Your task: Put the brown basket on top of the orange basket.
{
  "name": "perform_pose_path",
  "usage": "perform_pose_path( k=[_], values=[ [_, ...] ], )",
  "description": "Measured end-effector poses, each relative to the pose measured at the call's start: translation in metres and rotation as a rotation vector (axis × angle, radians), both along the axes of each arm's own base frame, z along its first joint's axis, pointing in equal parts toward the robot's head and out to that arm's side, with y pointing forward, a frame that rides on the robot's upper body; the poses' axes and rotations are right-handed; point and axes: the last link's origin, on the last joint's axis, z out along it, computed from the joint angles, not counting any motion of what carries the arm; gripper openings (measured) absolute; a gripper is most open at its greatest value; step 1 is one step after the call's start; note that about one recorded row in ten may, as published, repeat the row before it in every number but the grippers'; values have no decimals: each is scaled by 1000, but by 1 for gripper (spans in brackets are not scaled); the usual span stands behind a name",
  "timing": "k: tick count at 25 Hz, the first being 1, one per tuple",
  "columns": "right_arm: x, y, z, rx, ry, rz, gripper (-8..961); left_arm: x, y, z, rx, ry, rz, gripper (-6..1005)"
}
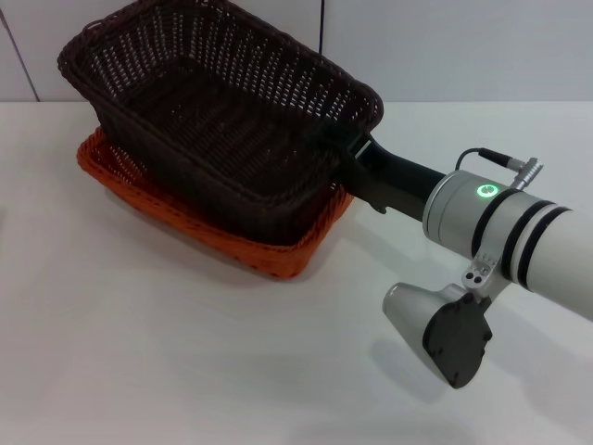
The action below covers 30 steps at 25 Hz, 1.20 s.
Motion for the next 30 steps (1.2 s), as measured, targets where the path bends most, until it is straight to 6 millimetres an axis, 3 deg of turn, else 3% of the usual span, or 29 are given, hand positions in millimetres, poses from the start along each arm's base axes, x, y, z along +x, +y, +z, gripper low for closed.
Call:
perform_pose_path(
  k=[10,18,23,30],
  values=[
    [22,-31,-16,-30,-34,-36,675,-2,-5,-1,1,2,-2,800],
    [21,-50,-11,-8,-5,-44,675,-2,-7,-3,-11,6,-4,800],
    [14,-45,0,53,97,-91,674,-2,-8,-4,-12,6,-1,800],
    [8,-30,24,163,371,-247,674,-1,-13,3,29,17,-23,800]
  ],
)
